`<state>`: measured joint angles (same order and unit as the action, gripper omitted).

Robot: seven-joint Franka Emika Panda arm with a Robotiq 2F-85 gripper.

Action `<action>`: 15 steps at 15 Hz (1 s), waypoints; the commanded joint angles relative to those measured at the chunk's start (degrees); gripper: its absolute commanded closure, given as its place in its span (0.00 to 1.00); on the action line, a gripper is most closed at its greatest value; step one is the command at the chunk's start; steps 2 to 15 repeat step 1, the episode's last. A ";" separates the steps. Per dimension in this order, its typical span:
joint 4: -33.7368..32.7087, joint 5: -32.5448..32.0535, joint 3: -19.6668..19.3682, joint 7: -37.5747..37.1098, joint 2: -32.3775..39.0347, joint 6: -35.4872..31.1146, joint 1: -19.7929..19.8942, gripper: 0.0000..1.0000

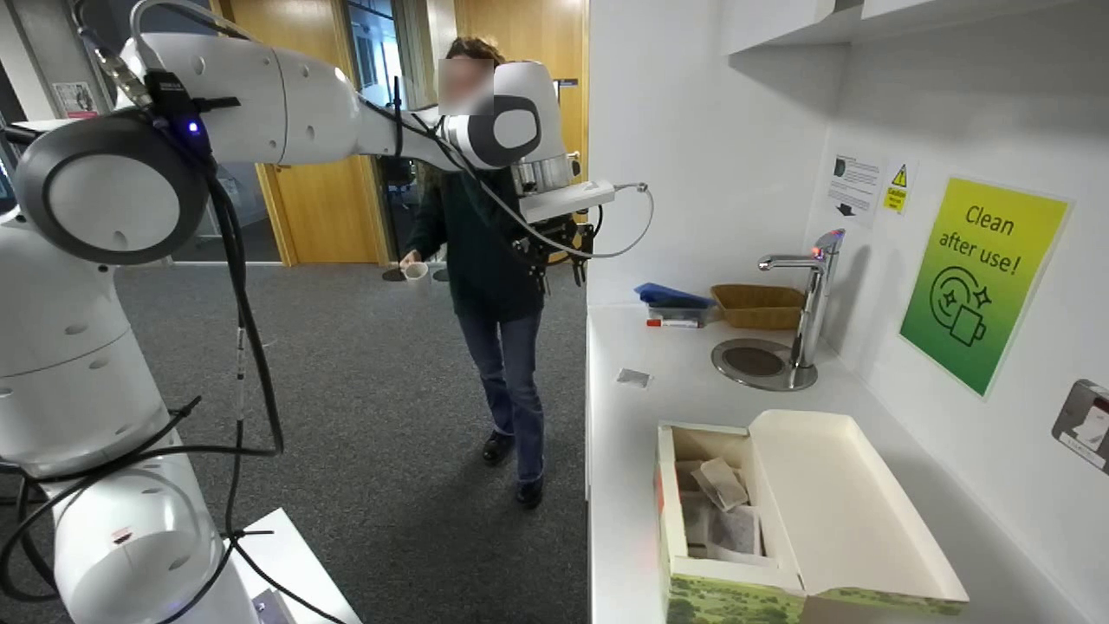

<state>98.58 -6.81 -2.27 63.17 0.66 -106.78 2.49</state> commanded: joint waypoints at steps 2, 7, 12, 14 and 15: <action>-0.19 0.01 0.01 0.01 0.06 0.18 0.00 0.37; -0.19 0.01 0.01 0.01 0.06 0.18 0.00 0.37; -0.19 0.01 0.01 0.01 0.06 0.18 0.00 0.37; -0.19 0.01 0.01 0.01 0.06 0.18 0.00 0.37; -0.19 0.01 0.01 0.01 0.06 0.18 0.00 0.37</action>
